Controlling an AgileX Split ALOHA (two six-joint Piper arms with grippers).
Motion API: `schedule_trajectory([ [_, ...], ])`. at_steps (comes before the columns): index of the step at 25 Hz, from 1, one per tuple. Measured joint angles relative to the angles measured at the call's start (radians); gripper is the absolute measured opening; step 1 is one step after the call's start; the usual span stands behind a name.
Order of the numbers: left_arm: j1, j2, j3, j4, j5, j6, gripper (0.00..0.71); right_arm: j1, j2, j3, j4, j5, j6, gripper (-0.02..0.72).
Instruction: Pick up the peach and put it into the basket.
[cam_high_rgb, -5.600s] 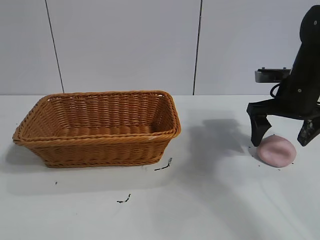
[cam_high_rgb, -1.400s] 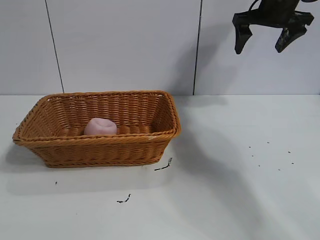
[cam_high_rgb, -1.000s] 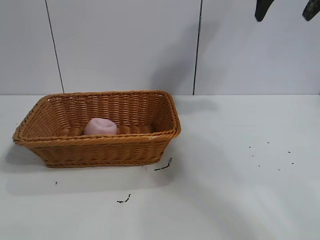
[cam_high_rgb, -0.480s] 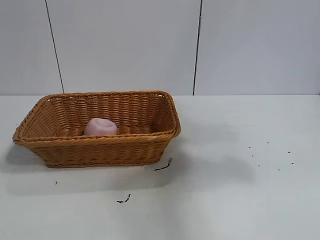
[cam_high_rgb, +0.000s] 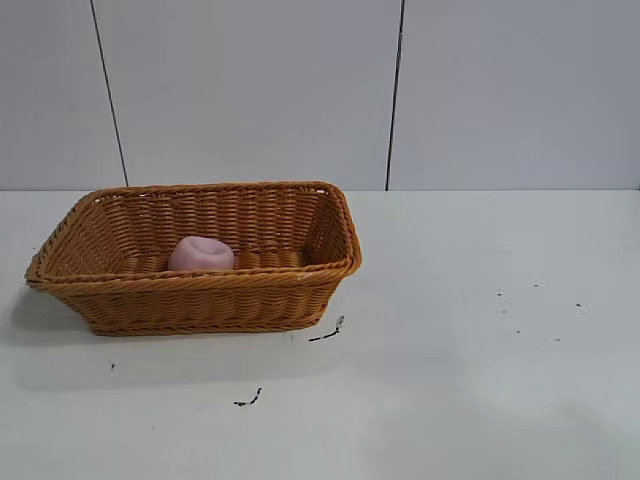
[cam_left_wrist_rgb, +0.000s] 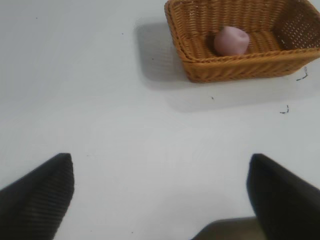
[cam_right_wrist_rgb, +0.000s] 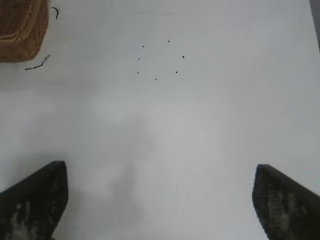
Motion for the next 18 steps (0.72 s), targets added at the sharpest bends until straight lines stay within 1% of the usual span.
schedule_trajectory([
  [6,0.000,0.000,0.000,0.000,0.000,0.000,0.692,0.000,-0.113,0.001,0.000,-0.004,0.000,0.689],
  [18,0.000,0.000,0.000,0.000,0.000,0.000,0.692,0.000,-0.115,0.001,0.000,-0.004,0.000,0.689],
])
